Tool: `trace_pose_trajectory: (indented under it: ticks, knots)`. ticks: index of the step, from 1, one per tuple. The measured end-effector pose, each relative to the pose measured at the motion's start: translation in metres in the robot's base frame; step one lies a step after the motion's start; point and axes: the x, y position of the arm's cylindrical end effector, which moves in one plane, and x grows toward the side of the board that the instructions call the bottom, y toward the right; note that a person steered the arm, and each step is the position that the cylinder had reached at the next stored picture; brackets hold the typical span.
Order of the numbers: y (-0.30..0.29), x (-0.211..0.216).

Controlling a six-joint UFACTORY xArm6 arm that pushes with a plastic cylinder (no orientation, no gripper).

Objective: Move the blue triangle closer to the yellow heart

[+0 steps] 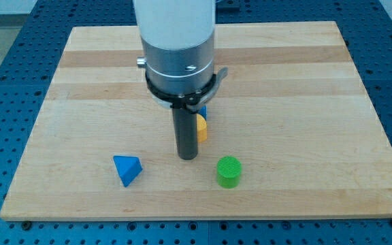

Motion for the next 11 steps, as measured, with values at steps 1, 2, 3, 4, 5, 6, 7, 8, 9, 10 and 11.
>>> trace_pose_trajectory:
  ticks: [1, 2, 3, 4, 5, 6, 7, 8, 9, 10, 11]
  knots:
    - [-0.028, 0.0]
    - [-0.061, 0.0]
    - [-0.1, -0.002]
    - [-0.129, -0.004]
    - [-0.132, 0.022]
    - [-0.124, 0.046]
    - [-0.094, 0.043]
    - [-0.064, 0.036]
    - [-0.047, 0.035]
    - [-0.052, 0.034]
    - [-0.072, 0.034]
